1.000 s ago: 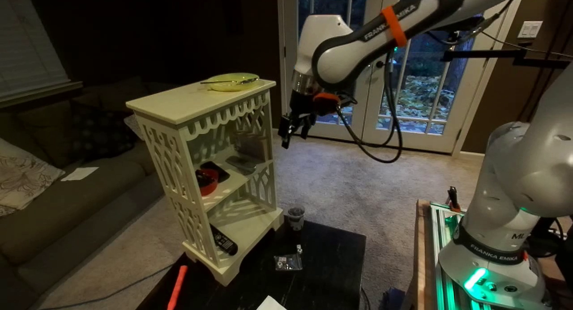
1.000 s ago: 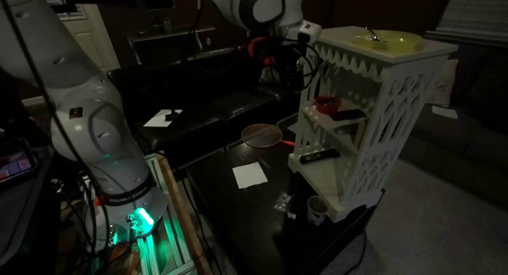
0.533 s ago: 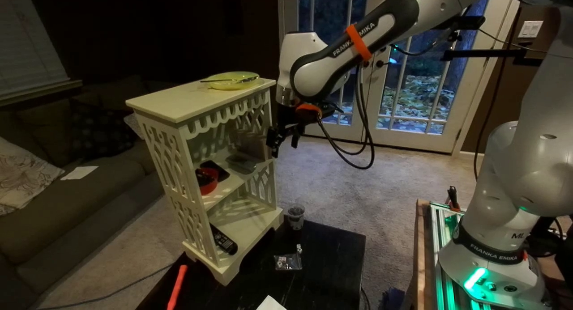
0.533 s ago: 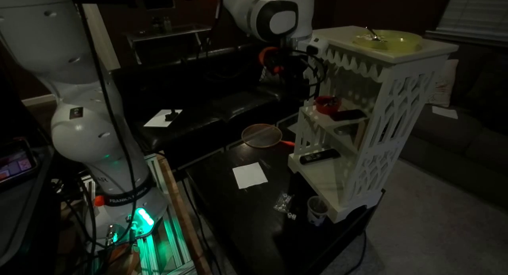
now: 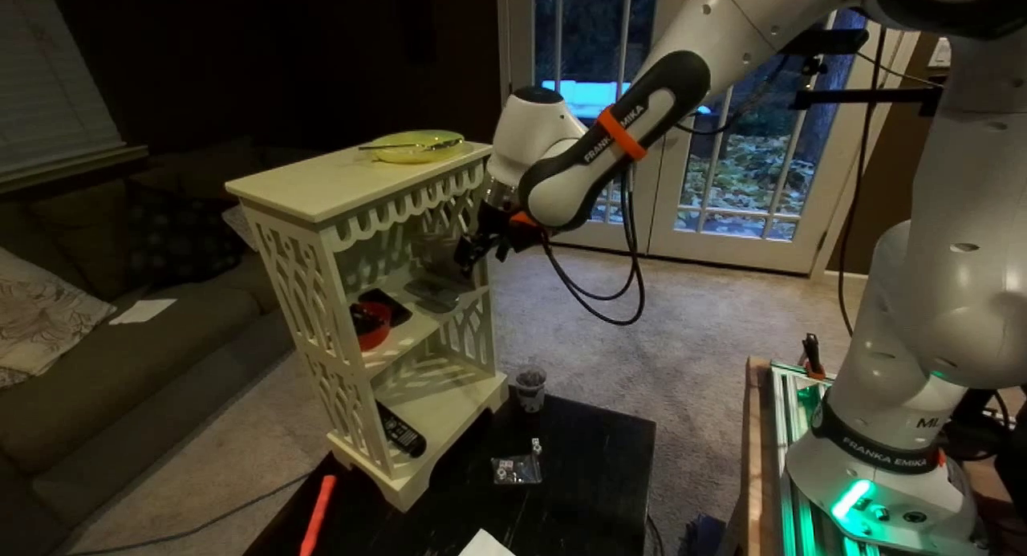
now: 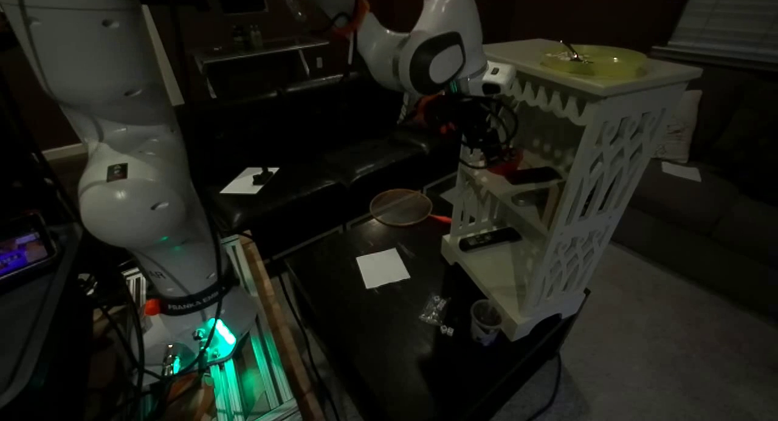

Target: Move the grey remote from the middle shelf to the bottom shelf

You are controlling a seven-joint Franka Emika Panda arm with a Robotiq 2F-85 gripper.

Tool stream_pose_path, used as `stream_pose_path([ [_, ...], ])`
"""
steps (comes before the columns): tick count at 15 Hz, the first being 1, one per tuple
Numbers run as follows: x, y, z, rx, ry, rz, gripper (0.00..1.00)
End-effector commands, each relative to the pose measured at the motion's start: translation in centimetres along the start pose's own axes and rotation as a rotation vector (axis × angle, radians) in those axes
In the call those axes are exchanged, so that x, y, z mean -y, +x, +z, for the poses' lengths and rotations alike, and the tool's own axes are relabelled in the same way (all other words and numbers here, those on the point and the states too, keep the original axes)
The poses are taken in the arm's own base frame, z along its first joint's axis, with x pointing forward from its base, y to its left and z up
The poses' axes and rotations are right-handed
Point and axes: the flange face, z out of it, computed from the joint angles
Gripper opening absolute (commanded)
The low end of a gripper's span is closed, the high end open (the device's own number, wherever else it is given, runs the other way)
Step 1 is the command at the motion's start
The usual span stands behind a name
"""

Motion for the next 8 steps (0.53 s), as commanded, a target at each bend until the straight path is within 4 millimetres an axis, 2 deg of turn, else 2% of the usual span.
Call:
stream_pose_path([
  [1,-1.0,2.1,3.6,-0.106,-0.068,0.065,1.0],
  [4,-0.4,3.3,6.1,-0.171,-0.081,0.109,1.0],
  [6,0.2,4.1,7.0,-0.214,-0.075,0.132,1.0],
  [8,1.1,4.2,7.5,-0.237,-0.052,0.13,1.0],
])
